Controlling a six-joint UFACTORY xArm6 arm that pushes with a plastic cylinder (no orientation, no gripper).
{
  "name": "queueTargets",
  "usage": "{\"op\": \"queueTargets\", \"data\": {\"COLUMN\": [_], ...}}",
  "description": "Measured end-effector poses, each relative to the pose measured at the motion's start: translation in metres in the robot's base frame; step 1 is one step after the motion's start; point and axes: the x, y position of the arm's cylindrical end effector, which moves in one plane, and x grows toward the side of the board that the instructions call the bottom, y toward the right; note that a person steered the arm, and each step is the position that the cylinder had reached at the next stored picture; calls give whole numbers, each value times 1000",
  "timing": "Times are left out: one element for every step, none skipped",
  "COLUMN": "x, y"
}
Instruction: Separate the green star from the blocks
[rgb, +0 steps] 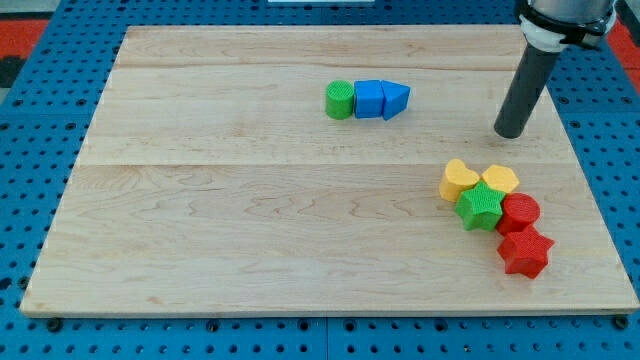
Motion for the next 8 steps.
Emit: {"op": "queueTargets", "data": {"x": [7,55,91,112,116,114,110,102], "y": [15,74,99,57,1,-37,-74,-109]}}
